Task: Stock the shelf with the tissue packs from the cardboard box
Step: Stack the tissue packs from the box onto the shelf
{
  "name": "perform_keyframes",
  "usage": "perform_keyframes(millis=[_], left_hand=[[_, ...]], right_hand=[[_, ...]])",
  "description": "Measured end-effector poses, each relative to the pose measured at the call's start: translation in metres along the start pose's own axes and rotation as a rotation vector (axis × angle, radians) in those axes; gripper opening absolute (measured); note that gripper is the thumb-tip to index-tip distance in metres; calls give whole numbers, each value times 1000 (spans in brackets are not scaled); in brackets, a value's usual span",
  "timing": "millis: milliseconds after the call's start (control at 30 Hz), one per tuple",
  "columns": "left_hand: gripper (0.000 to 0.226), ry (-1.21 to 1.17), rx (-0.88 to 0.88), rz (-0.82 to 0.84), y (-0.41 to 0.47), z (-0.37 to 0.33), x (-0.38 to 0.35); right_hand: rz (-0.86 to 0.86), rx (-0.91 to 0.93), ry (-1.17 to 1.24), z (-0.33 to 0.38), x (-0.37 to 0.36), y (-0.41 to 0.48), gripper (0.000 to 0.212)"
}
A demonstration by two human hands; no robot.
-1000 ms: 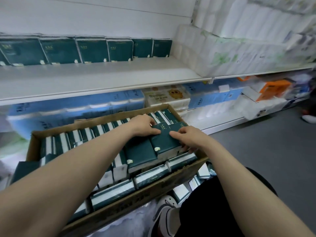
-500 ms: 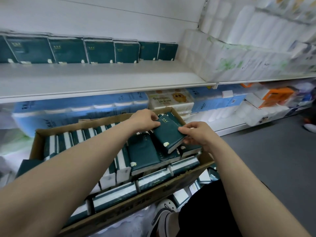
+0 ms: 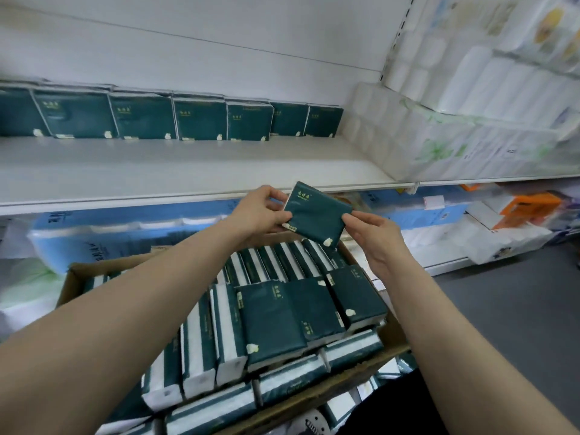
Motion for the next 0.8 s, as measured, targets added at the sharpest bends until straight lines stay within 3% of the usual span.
perform_keyframes(millis=[67, 300, 633, 800], left_hand=[[26, 32, -51, -62, 8, -10, 10], [26, -20, -154, -203, 52, -36, 40], [49, 249, -185, -294, 136, -42, 63], [54, 300, -185, -307, 182, -38, 65]], right_hand=[[8, 70, -56, 16, -7, 16, 12], [36, 269, -252, 63, -46, 85, 28], [35, 375, -278, 72, -86, 174, 46], [-63, 368, -424, 65, -92, 223, 62]])
Point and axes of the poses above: each hand's wrist, its own y-axis towards the middle knuckle, its own x-axis out of the back of the hand, z = x × y, the point moved 4 cm from there along y, towards the middle knuckle, and after that the axes turned 9 degrees about z, right-handed, at the moved point
